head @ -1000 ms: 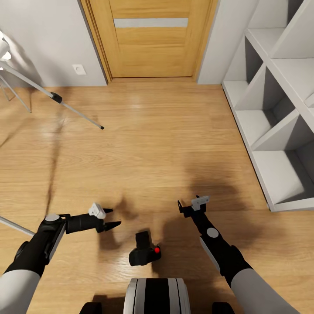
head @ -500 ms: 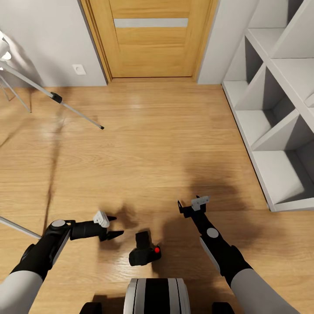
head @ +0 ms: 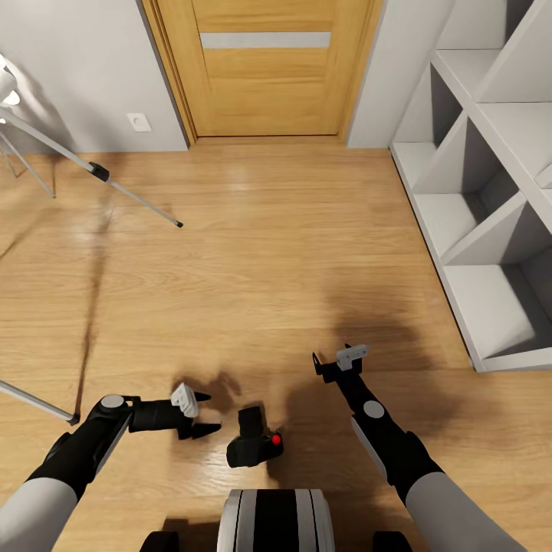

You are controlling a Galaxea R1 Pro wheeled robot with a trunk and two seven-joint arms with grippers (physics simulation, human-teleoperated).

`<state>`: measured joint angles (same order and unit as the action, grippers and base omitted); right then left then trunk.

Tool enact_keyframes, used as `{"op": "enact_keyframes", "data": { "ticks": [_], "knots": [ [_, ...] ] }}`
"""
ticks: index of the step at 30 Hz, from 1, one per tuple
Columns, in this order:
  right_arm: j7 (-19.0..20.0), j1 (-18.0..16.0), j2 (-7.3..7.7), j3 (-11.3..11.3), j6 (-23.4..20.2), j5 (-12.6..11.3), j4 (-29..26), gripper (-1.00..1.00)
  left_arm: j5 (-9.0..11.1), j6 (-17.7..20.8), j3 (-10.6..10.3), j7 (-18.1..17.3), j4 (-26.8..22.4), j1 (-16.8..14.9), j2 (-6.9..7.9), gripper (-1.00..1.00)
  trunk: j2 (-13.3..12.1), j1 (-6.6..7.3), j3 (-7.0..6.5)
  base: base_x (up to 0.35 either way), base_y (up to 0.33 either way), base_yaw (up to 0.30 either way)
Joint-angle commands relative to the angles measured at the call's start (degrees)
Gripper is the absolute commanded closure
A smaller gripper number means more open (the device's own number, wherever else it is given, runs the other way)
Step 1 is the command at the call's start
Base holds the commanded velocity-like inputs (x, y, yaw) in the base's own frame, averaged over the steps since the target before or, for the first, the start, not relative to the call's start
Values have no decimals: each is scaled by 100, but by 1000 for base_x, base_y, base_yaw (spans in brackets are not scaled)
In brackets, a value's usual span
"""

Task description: Attach the digital camera to the camera tripod in the bedroom.

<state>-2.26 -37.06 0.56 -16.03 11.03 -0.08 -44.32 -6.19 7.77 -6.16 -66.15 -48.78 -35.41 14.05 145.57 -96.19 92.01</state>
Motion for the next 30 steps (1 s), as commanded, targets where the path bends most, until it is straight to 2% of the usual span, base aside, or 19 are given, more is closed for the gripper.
{"op": "enact_keyframes", "data": {
  "ticks": [1, 9, 24, 30],
  "knots": [
    [-25, -3, 6, -23, 14, -1, 2, -100, -5, 32, -24, -18, 11, -1, 10, -100, 1, 1, 3, 0, 0, 0],
    [-22, -3, 6, -23, 14, -1, 2, -100, -6, -74, -122, -14, 188, -1, 77, -100, 1, 1, 3, 0, 0, 0],
    [-25, -3, 6, -23, 16, -1, 2, -100, -5, -91, -131, -14, 196, -1, 114, -100, 1, 1, 3, -1, 0, 0],
    [-22, -3, 6, -23, 16, -1, 2, -100, -5, -85, -131, -19, 173, -1, 117, -100, 1, 1, 3, -111, -2, 0]
  ]
}}
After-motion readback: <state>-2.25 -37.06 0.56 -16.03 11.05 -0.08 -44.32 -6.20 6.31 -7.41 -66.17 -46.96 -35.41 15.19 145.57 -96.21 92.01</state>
